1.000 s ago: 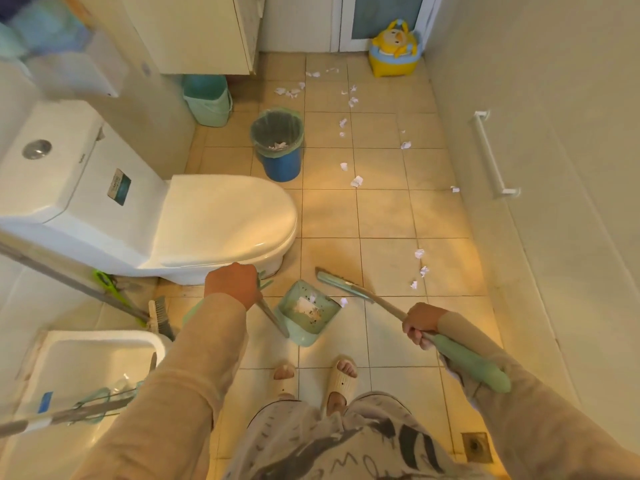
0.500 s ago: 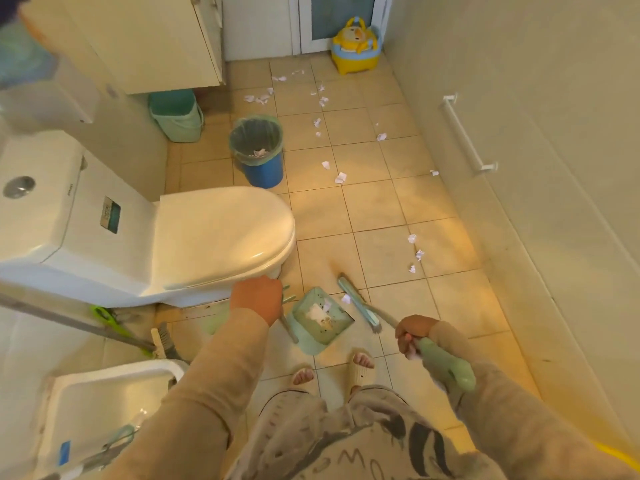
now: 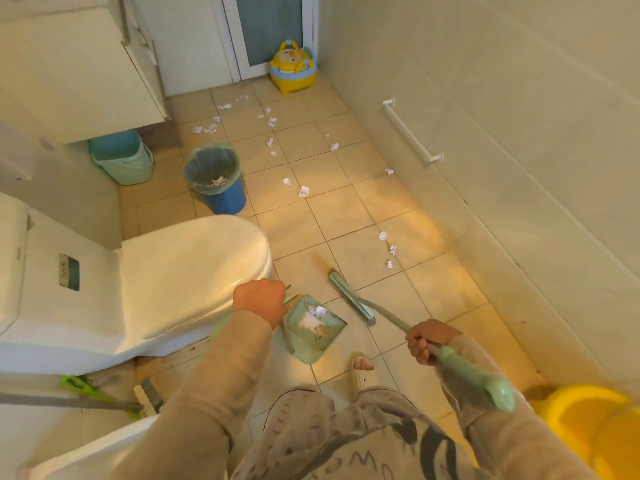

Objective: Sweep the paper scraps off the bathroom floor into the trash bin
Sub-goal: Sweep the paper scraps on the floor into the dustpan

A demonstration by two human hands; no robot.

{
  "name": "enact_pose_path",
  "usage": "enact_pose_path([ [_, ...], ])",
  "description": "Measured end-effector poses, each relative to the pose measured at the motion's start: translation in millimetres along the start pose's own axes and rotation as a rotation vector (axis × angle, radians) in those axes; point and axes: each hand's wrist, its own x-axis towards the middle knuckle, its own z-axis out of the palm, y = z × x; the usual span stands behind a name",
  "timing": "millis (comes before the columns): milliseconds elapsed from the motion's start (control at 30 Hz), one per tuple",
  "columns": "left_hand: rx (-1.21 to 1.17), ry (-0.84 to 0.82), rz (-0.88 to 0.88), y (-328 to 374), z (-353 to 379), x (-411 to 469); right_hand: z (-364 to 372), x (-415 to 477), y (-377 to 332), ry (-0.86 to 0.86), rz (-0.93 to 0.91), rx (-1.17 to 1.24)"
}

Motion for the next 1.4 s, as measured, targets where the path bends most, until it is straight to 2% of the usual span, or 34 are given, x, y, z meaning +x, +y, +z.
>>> enact_pose_path([
  [133, 0.028, 0.033, 0.066, 14, -9, 14, -12, 0, 2, 0.077, -0.05, 0.048],
  [433, 0.03, 0.074, 0.168, 62, -37, 64, -66, 7, -9, 0.114, -0.077, 0.178],
  [667, 0.031, 0.072, 0.131, 116, -62, 117, -144, 18, -53, 0.117, -0.052, 0.159],
  [800, 0.043, 0.088, 0.116, 144, -84, 146, -194, 21, -88, 0.052, -0.014, 0.205],
  [900, 0.042, 0.07, 0.09, 161, -97, 163, -216, 22, -115, 0.093, -0.023, 0.192],
  [1133, 0.088, 0.042, 0.104, 185, -112, 189, -224, 43, -168, 0.175, 0.014, 0.061],
  [1400, 0.094, -0.008, 0.106, 193, -125, 217, -197, 89, -205, 0.248, 0.064, -0.115],
])
